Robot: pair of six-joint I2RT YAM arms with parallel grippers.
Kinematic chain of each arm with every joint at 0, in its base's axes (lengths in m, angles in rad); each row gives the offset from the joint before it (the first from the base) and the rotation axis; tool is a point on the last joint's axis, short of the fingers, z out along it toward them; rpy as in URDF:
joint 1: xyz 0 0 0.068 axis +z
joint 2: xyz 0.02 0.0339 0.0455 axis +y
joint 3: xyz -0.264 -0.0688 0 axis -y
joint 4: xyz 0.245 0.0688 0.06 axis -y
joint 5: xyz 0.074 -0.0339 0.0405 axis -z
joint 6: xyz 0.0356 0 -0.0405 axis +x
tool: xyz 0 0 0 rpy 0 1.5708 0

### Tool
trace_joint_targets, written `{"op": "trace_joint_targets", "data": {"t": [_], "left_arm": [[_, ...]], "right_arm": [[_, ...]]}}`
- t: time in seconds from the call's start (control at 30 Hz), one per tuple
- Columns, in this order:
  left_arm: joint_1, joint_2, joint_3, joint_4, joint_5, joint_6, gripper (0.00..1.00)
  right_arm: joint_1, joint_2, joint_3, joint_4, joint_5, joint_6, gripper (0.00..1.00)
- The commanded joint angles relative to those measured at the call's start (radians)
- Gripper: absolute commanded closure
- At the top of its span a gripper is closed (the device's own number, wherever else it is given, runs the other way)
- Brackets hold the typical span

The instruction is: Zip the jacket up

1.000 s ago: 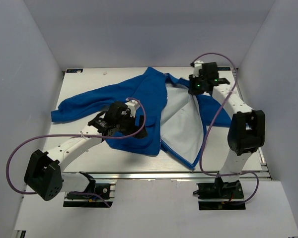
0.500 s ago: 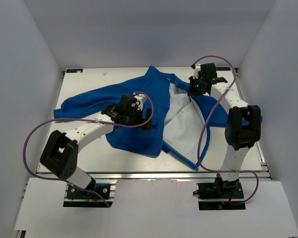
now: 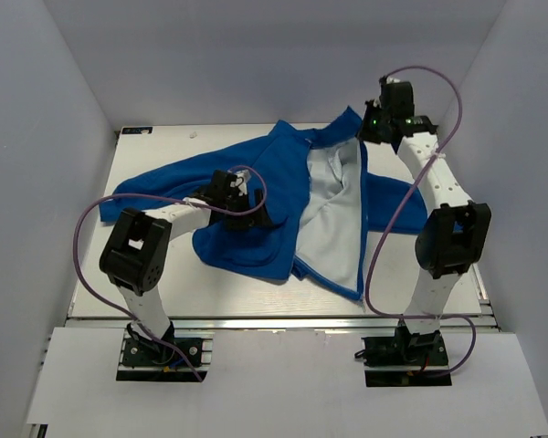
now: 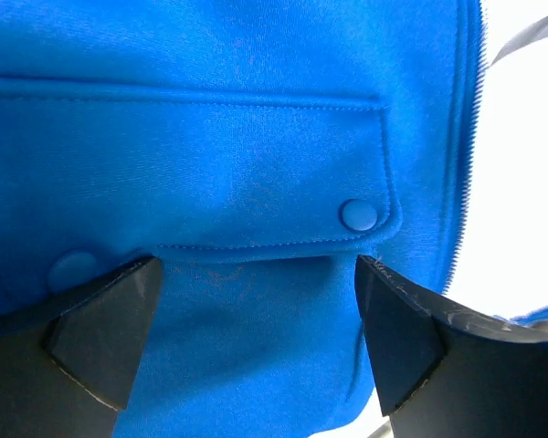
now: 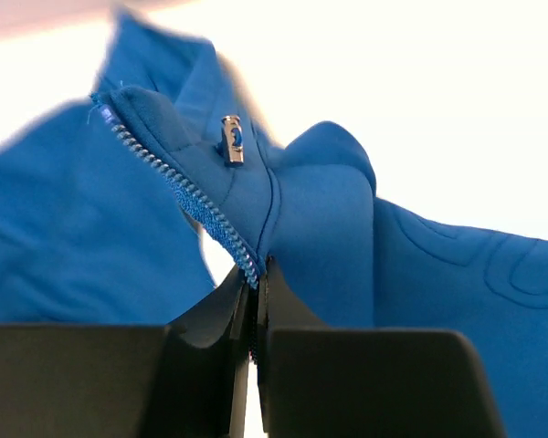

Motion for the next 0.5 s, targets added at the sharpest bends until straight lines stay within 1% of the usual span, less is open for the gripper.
{"op": "trace_joint_targets", "data": {"t": [0.0, 0.03, 0.07, 0.1, 0.13, 0.2, 0.23, 0.27, 0.3, 0.33, 0.4, 0.43, 0.47], "left_arm": [[0.038, 0.057, -0.036, 0.014, 0.000, -0.035, 0.02], [0.040, 0.055, -0.045, 0.000, -0.021, -0.035, 0.02], [0.046, 0.045, -0.054, -0.013, -0.052, -0.036, 0.02], [0.046, 0.039, -0.066, -0.020, -0.064, -0.039, 0.02], [0.060, 0.032, -0.092, -0.026, -0.071, -0.041, 0.02], [0.079, 0.020, -0.108, -0.039, -0.058, -0.045, 0.02], [0.080, 0.016, -0.114, -0.044, -0.057, -0.045, 0.02], [0.080, -0.004, -0.128, -0.052, -0.066, -0.045, 0.02], [0.080, -0.015, -0.135, -0.053, -0.068, -0.045, 0.02], [0.080, -0.029, -0.141, -0.055, -0.065, -0.044, 0.02], [0.080, -0.067, -0.152, -0.058, -0.064, -0.045, 0.02], [0.080, -0.080, -0.152, -0.070, -0.066, -0.044, 0.02], [0.080, -0.092, -0.149, -0.079, -0.072, -0.041, 0.02]], "right_arm": [[0.026, 0.071, 0.211, -0.060, 0.052, 0.175, 1.00], [0.041, 0.117, 0.246, -0.065, 0.070, 0.206, 1.00], [0.084, 0.140, 0.306, -0.053, 0.084, 0.243, 1.00], [0.107, 0.163, 0.307, -0.036, 0.081, 0.243, 1.00], [0.132, 0.215, 0.358, -0.019, 0.078, 0.296, 1.00], [0.201, 0.266, 0.388, 0.094, 0.039, 0.352, 1.00], [0.222, 0.316, 0.394, 0.143, 0.021, 0.388, 1.00], [0.241, 0.347, 0.411, 0.238, 0.003, 0.465, 1.00], [0.274, 0.378, 0.426, 0.286, -0.071, 0.490, 1.00], [0.293, 0.443, 0.445, 0.318, -0.087, 0.514, 1.00], [0.353, 0.508, 0.514, 0.355, -0.088, 0.545, 1.00], [0.367, 0.551, 0.529, 0.358, -0.098, 0.548, 0.96], [0.380, 0.565, 0.531, 0.369, -0.118, 0.545, 0.80]]}}
